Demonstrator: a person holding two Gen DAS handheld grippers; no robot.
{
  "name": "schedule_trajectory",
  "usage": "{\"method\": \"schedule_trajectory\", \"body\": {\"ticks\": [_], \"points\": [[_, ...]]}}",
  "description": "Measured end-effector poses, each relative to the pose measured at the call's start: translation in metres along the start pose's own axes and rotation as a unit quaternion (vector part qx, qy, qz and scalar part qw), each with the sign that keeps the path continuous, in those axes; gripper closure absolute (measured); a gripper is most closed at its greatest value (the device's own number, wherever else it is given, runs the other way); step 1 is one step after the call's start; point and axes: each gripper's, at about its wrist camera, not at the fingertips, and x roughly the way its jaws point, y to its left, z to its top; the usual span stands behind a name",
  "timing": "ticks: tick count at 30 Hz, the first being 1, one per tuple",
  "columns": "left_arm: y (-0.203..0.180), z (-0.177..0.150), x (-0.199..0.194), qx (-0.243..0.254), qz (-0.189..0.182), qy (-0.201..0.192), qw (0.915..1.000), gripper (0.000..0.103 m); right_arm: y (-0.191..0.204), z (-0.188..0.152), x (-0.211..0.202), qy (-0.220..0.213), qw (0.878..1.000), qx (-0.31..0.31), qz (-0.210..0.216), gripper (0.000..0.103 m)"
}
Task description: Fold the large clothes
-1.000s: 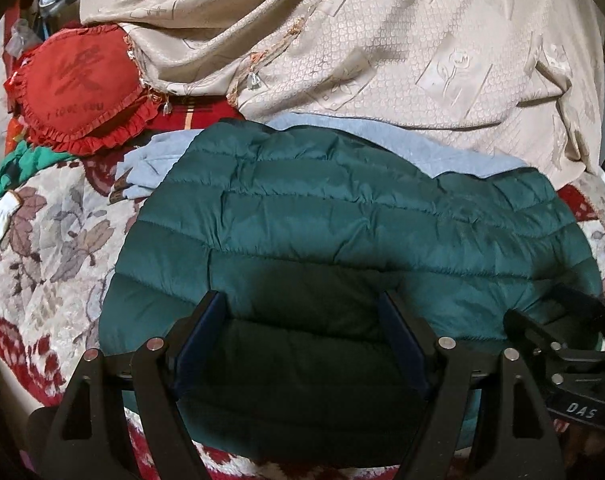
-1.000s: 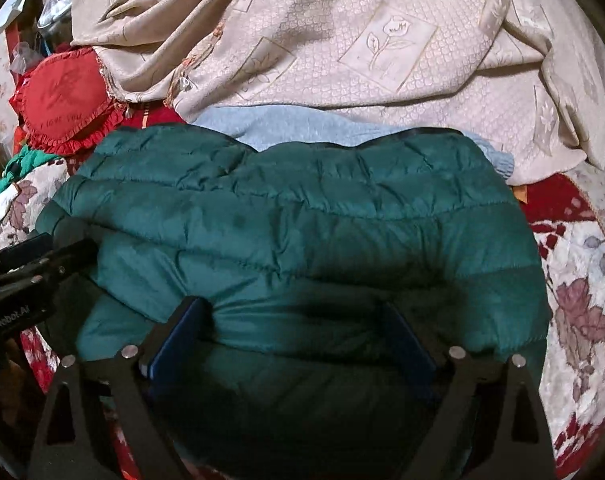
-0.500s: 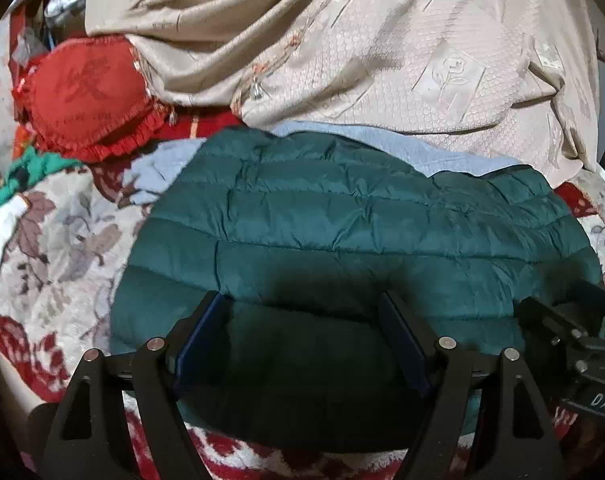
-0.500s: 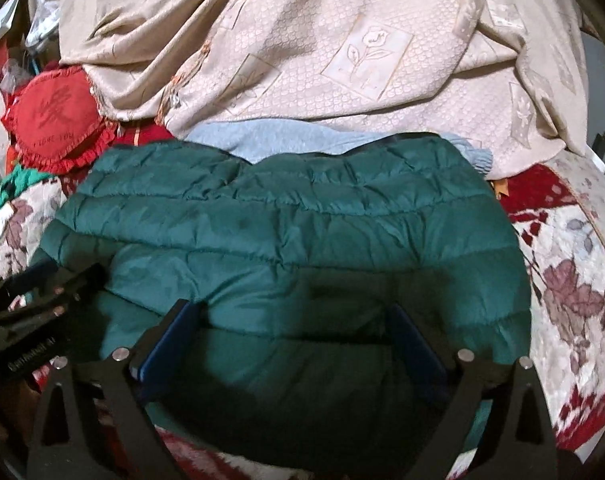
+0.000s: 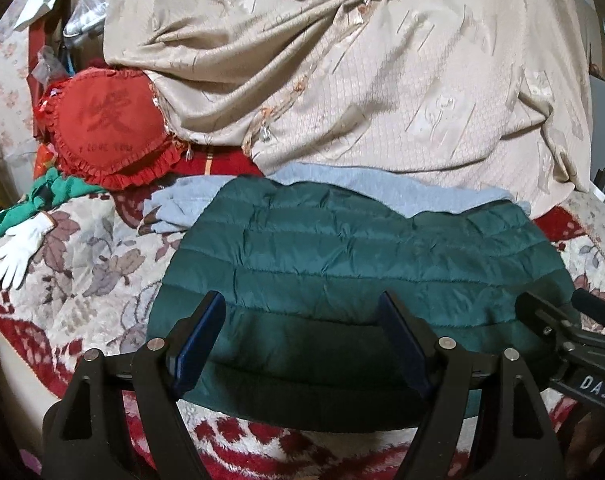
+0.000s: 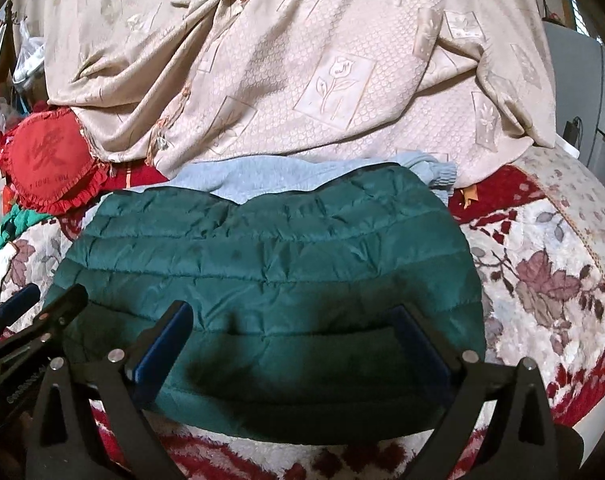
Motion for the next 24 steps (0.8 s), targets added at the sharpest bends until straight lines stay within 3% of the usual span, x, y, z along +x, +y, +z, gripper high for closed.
{"method": "schedule_trajectory", "body": {"ticks": [24], "points": [[0.006,0.001,-0.020,-0.015,0.006,-0.019,0.9997,0.041,0.010,-0.002,-0.018,-0.015,1.000,-0.009,0.011,0.001]]}}
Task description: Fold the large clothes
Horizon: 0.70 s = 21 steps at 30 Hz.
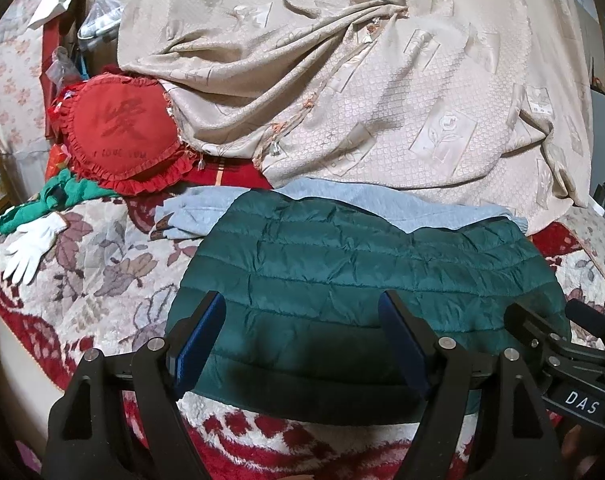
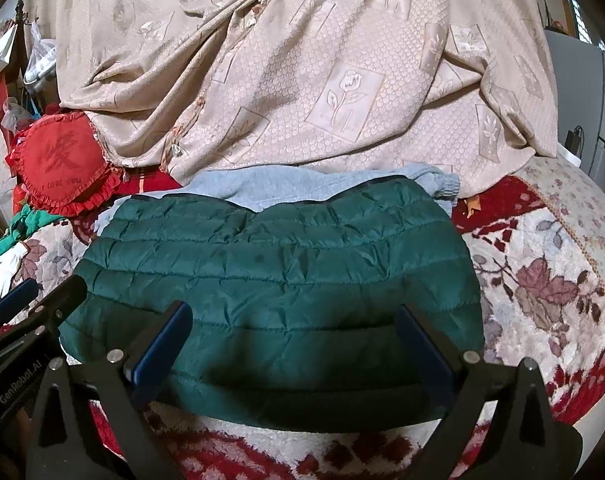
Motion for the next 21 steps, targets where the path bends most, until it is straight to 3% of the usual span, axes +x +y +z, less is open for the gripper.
{"method": "schedule_trajectory", "body": {"ticks": [21], "points": [[0.0023,-0.0021,0.0054,-0.004,0.001,0.007,1.0000,0.041,0.0008,-0.0015,0.0087,0.012,1.000,-0.004,0.005,0.000]]}}
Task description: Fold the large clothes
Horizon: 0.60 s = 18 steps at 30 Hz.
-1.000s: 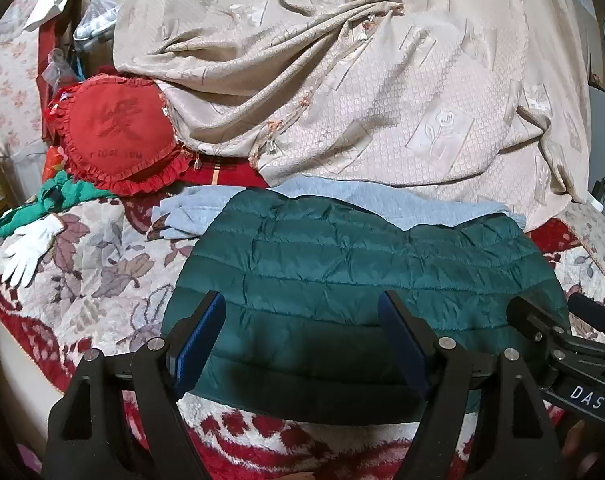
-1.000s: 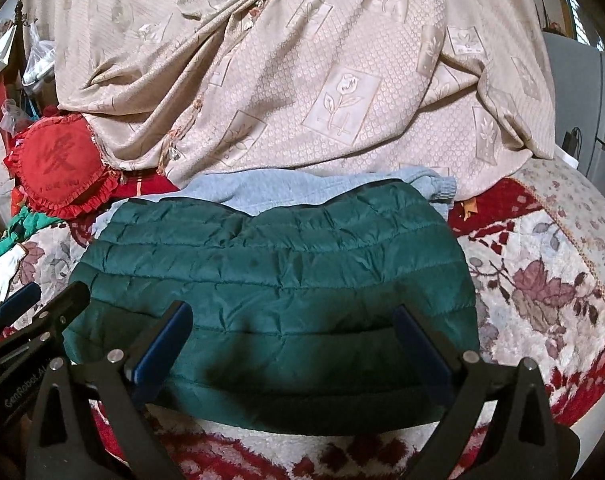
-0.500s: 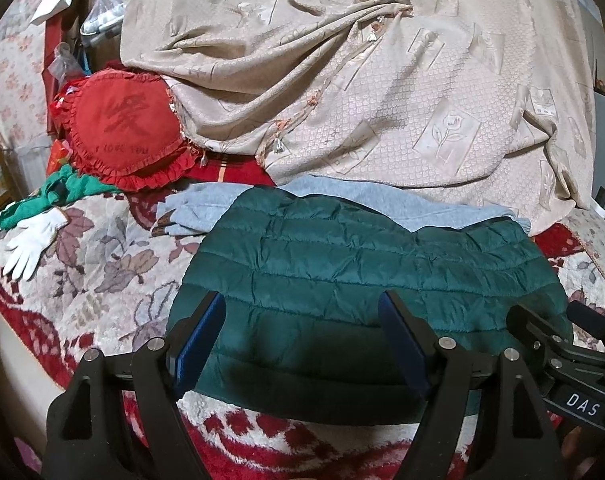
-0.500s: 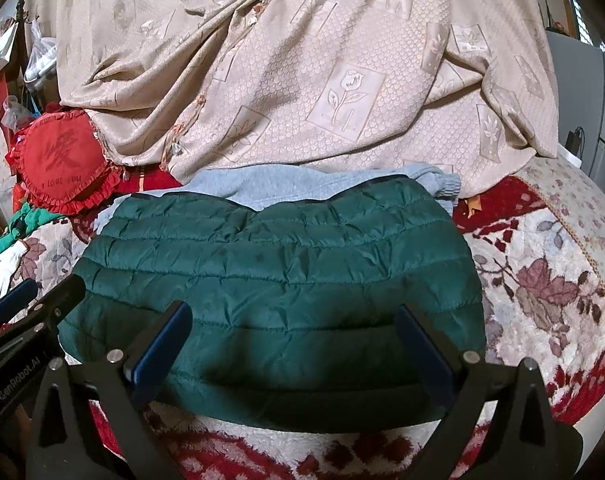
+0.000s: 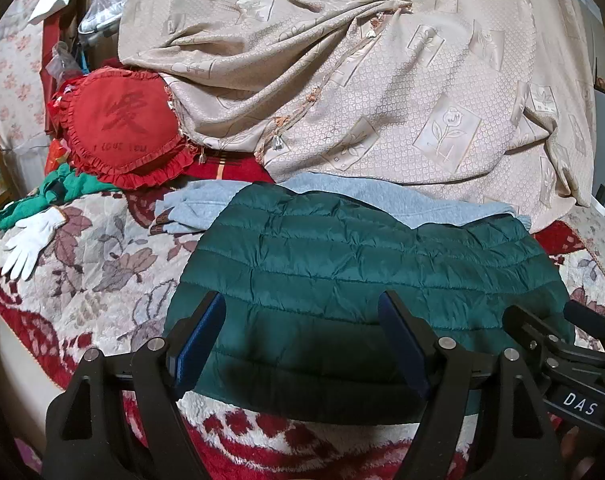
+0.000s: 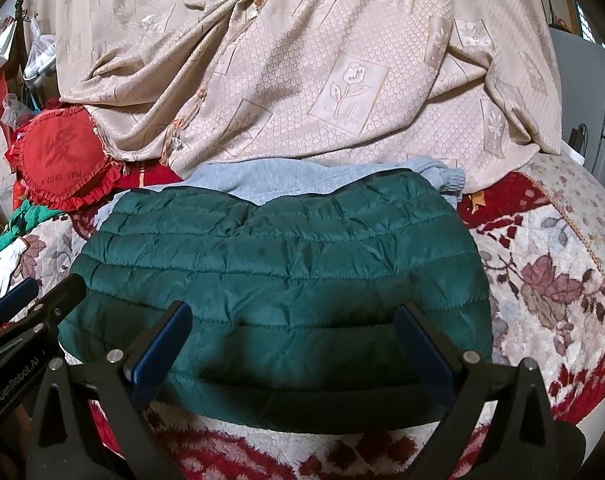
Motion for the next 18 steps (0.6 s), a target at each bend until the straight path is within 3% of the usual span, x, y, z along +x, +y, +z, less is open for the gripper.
{"method": "schedule_trajectory", "body": {"ticks": [18], "points": [[0.0035,0.0023,0.0071,-0.004,-0.001,0.009,0.9999,0.041,0.0069,0.0064,0.0077,0.011,1.000,-0.010,0.001,0.001]]}}
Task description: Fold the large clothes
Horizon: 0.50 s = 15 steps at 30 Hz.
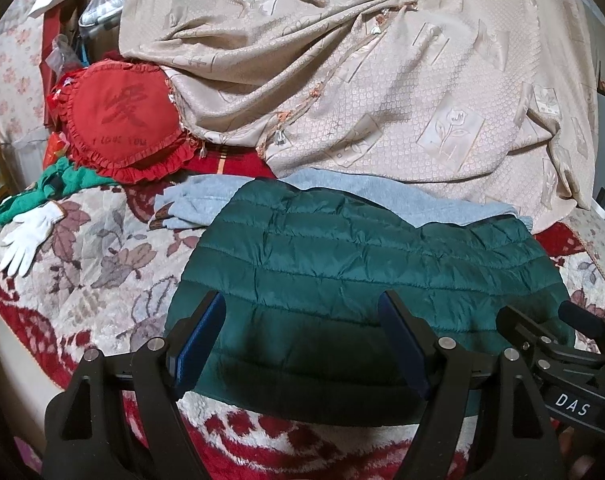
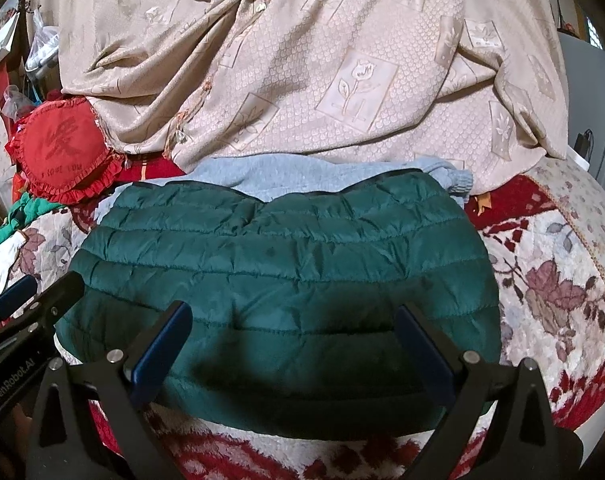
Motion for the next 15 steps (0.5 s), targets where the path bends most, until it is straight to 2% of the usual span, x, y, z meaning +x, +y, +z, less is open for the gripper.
{"method": "schedule_trajectory", "body": {"ticks": [15], "points": [[-0.0018,-0.0018,0.0055,0.005,0.001,0.007,1.0000,0.041,-0.0031,-0.0007,0.0078,0.004,1.000,0.009,-0.002,0.001]]}}
